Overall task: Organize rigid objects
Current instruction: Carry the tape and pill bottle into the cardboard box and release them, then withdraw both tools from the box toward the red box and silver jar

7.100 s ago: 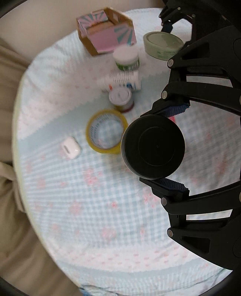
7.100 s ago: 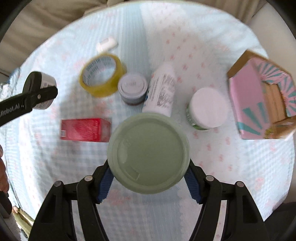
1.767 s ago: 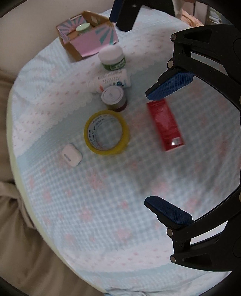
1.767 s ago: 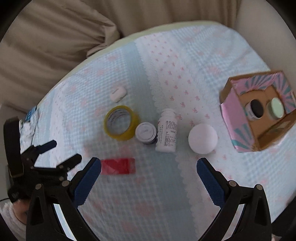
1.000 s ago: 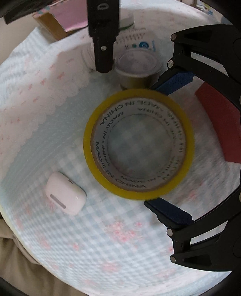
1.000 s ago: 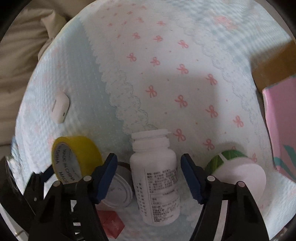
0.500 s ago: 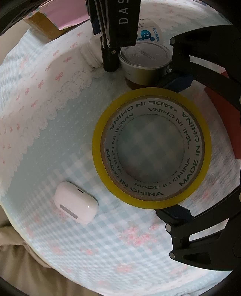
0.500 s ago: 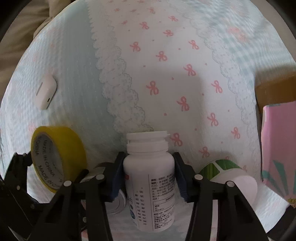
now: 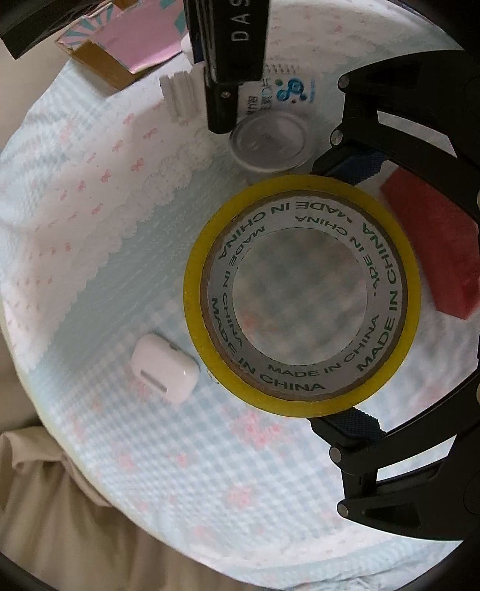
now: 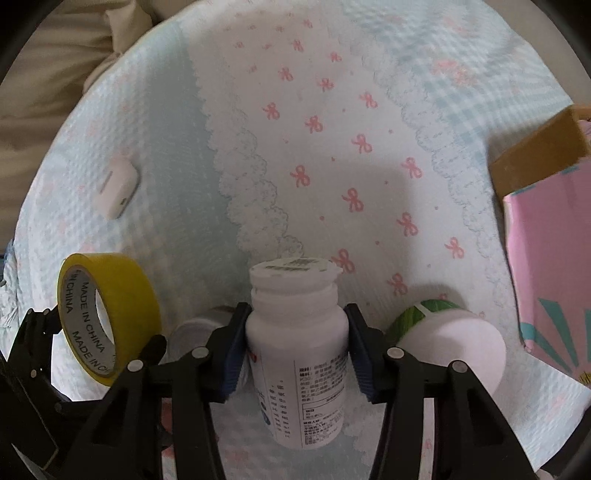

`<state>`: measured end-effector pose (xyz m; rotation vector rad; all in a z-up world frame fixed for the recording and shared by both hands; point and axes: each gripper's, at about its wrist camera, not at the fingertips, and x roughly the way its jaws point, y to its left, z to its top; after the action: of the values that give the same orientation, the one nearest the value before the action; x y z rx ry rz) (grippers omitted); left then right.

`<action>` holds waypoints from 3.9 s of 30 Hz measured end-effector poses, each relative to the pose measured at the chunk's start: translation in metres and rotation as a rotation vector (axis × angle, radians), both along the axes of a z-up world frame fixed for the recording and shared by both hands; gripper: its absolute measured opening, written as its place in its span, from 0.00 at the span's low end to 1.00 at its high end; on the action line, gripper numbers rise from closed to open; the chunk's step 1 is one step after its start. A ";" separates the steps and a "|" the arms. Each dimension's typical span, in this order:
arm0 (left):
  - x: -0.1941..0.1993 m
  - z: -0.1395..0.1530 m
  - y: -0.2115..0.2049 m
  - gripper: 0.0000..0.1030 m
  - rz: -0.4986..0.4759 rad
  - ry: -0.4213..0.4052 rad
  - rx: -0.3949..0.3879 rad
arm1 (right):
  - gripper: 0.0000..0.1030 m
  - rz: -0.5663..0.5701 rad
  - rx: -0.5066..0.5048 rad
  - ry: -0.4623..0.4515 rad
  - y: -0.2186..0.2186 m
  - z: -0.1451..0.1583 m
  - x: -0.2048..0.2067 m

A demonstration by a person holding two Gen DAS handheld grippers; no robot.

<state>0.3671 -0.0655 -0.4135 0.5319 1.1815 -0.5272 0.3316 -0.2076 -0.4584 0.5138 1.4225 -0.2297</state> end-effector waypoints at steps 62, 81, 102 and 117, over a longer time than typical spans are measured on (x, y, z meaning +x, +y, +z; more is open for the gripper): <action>-0.111 0.106 -0.400 0.93 0.098 0.105 -0.165 | 0.45 0.053 -0.041 -0.213 -0.424 0.156 -0.132; -0.096 0.054 -0.423 1.00 0.001 0.150 -0.004 | 1.00 0.070 0.051 -0.181 -0.432 0.093 -0.108; -0.122 0.127 -0.351 1.00 0.097 0.075 -0.083 | 1.00 -0.083 0.037 -0.314 -0.430 0.145 -0.164; -0.187 0.217 -0.253 1.00 0.237 -0.039 -0.157 | 1.00 0.048 -0.065 -0.388 -0.363 0.225 -0.207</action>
<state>0.1800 -0.3184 -0.1967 0.2620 1.1373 -0.3998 0.1246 -0.5706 -0.2338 0.4429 1.0451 -0.1281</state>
